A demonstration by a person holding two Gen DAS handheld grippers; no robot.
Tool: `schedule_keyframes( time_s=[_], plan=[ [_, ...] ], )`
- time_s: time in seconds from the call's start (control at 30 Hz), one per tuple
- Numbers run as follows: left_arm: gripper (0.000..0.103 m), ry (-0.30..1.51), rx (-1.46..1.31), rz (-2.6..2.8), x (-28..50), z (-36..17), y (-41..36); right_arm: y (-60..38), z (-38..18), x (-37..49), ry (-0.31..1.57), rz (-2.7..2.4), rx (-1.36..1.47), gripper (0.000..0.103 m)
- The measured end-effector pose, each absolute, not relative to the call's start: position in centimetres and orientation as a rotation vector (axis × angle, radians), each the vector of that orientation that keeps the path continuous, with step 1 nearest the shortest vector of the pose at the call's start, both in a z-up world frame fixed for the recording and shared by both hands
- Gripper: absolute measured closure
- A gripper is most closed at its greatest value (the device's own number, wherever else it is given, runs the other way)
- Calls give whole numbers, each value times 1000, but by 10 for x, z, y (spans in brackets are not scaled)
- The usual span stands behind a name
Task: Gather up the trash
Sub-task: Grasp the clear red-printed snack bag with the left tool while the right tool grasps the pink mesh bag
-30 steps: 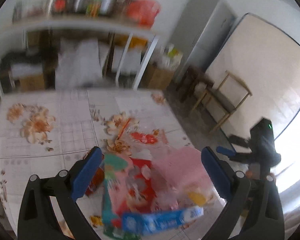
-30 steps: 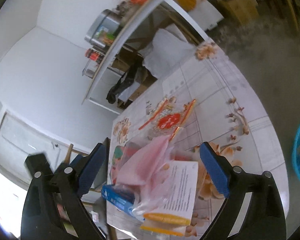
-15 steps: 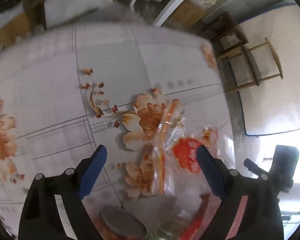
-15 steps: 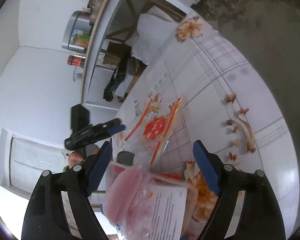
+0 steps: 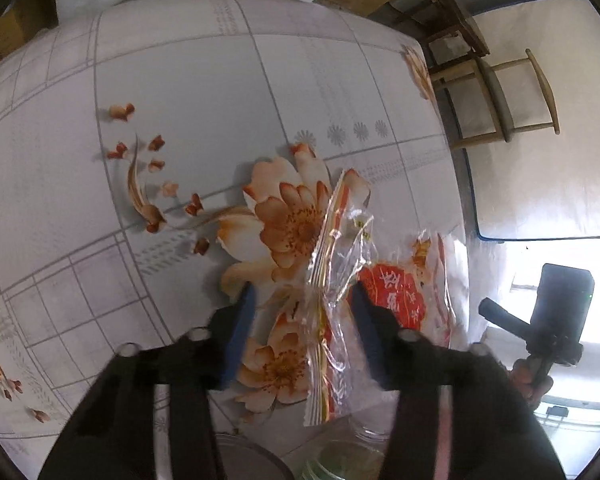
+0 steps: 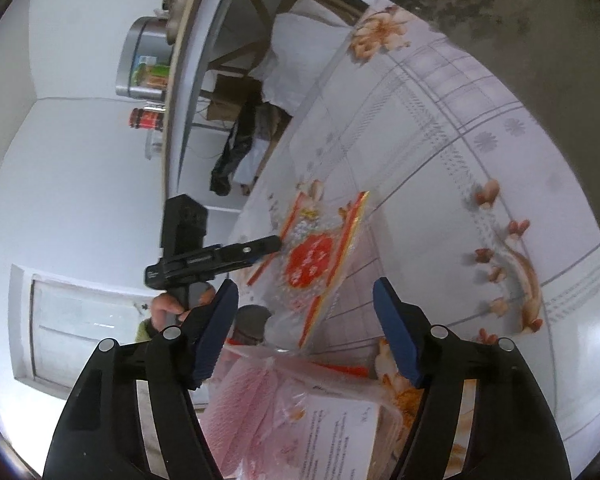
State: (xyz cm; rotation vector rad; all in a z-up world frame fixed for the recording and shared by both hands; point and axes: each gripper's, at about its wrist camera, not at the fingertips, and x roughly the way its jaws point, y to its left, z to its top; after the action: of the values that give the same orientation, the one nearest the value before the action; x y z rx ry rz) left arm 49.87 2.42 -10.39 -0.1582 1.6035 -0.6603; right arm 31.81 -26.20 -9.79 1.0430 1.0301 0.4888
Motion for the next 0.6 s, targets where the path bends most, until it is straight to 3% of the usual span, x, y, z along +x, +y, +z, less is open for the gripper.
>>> schedule_keyframes(
  time_s=[0.1, 0.2, 0.6],
  plan=[
    [84, 1606, -178, -663, 498, -107, 28, -262, -88, 311, 1005, 524, 1047, 36],
    [90, 1586, -212, -687, 495, -106, 35, -262, -71, 298, 979, 564, 1016, 36],
    [98, 1425, -361, -714, 478, -73, 76, -231, -52, 281, 1080, 597, 833, 34]
  ],
)
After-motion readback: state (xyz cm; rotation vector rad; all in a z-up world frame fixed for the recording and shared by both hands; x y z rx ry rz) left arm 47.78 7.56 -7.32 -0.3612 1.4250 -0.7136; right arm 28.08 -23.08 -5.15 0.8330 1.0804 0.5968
